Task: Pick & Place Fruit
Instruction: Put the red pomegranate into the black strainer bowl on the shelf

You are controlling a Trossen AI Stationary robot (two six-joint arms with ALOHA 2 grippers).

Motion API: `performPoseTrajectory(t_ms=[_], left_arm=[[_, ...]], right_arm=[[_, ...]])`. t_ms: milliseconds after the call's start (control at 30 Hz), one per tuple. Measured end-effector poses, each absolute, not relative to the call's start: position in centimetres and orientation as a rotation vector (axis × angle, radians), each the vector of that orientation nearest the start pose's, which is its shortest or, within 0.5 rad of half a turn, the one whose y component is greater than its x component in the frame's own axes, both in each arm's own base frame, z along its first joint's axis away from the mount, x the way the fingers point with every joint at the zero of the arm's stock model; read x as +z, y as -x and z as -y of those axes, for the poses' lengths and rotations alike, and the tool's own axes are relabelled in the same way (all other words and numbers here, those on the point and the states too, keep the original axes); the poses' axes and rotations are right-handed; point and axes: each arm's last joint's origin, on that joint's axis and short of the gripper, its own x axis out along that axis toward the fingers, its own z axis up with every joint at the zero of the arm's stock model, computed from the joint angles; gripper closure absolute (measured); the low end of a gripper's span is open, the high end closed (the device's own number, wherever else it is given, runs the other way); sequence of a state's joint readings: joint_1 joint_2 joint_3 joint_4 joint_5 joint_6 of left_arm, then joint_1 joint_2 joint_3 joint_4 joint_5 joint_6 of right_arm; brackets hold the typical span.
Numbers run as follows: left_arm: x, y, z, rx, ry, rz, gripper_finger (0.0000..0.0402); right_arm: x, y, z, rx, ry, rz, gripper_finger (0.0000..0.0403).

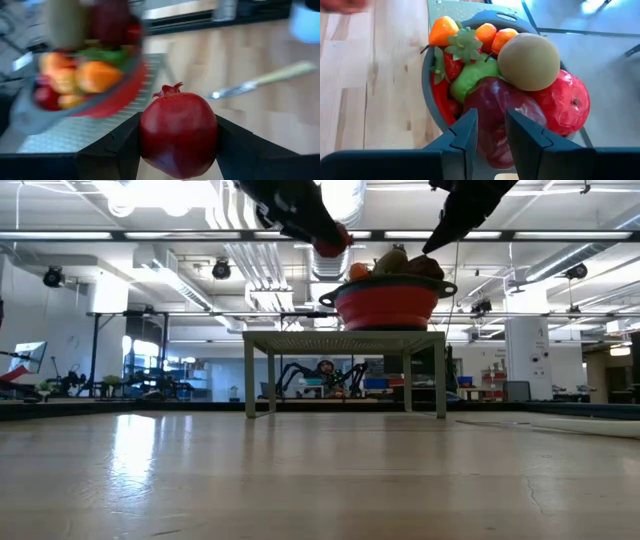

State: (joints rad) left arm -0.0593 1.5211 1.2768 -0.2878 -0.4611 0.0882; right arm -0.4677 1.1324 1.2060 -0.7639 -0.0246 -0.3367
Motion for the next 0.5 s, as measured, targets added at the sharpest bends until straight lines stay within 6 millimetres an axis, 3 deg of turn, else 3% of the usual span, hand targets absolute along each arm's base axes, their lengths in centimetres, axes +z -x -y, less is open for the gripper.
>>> performPoseTrajectory(t_ms=[367, 500], left_arm=[[35.1, -33.4, -8.7, 0.493, -0.112, -0.447, 0.0191], [35.4, -32.9, -11.1, 0.491, -0.060, -0.419, 0.0191]], right_arm=[[36.1, -19.8, 10.0, -0.307, 0.155, -0.720, 0.0293], [36.6, -19.2, 9.6, -0.294, 0.166, -0.689, 0.0291]])
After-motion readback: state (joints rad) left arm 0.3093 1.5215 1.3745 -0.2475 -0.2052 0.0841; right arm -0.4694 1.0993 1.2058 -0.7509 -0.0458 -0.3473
